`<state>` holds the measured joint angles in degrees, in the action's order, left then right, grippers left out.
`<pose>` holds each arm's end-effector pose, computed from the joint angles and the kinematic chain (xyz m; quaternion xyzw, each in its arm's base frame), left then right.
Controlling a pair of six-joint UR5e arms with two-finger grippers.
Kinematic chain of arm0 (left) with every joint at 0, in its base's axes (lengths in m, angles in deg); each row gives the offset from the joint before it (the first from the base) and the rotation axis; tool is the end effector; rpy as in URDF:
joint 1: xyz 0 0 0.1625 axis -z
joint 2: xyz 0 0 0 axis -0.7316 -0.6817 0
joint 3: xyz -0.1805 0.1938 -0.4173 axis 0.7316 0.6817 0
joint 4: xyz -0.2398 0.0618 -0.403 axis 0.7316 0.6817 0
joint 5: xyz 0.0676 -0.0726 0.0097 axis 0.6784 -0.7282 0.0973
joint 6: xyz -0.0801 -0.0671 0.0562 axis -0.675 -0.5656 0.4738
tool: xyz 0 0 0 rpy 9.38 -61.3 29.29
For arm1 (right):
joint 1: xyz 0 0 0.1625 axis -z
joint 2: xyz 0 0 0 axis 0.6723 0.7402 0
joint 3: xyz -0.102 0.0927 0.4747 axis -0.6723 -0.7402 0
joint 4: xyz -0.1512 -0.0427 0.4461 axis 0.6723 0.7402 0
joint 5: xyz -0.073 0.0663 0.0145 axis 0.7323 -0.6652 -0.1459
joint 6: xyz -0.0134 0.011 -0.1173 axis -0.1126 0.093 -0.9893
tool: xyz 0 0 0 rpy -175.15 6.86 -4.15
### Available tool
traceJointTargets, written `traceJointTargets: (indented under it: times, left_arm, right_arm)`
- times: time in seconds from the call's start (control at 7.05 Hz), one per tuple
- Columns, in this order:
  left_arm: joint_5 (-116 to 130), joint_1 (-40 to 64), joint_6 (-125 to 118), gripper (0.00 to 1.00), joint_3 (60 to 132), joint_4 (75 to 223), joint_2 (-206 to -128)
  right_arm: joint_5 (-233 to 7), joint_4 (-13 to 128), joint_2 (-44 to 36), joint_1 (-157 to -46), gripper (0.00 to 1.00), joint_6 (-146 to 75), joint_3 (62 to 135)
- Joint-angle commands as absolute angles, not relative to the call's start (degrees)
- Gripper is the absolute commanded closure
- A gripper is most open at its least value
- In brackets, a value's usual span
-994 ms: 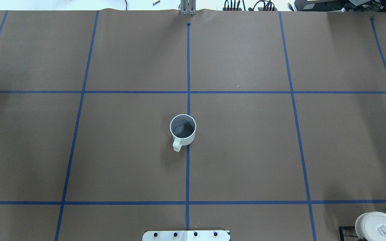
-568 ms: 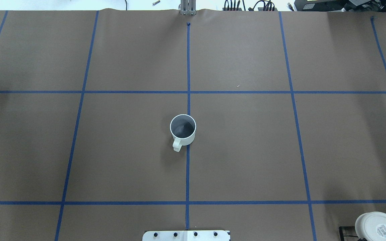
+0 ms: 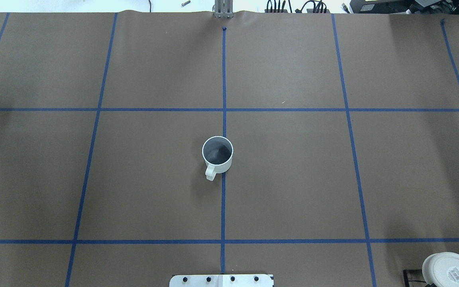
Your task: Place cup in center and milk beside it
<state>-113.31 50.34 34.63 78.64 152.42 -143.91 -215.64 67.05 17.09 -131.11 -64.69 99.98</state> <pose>-0.1045 -0.4955 0.8677 0.1856 0.4001 0.1588 0.8833 0.0524 -0.5576 0.7115 0.0919 -0.3010 -0.1324 0.9399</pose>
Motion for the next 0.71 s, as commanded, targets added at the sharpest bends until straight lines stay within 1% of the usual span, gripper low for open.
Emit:
traceJointTargets:
  times: [0.0, 0.14, 0.28, 0.43, 0.57]
  left_arm:
    - [-113.34, 49.66, 34.65, 0.2, 78.68, 152.4, -143.91]
    - [-113.34, 49.13, 34.65, 0.39, 78.59, 152.4, -143.91]
    - [-113.34, 49.13, 34.65, 0.56, 78.59, 152.4, -143.91]
    - [-113.34, 49.13, 34.73, 0.61, 78.67, 152.49, -143.74]
    - [-113.34, 49.13, 34.74, 0.68, 78.85, 152.58, -143.73]
  right_arm:
    - [-215.56, 67.0, 17.07, -131.11, 0.0, -64.61, 99.84]
    - [-215.12, 67.0, 17.07, -131.11, 0.0, -64.61, 99.84]
    - [-215.03, 67.09, 17.07, -131.11, 0.0, -64.61, 99.84]
    - [-215.03, 67.0, 17.07, -131.11, 0.0, -64.61, 99.76]
    - [-215.11, 67.09, 17.07, -131.11, 0.0, -64.61, 99.76]
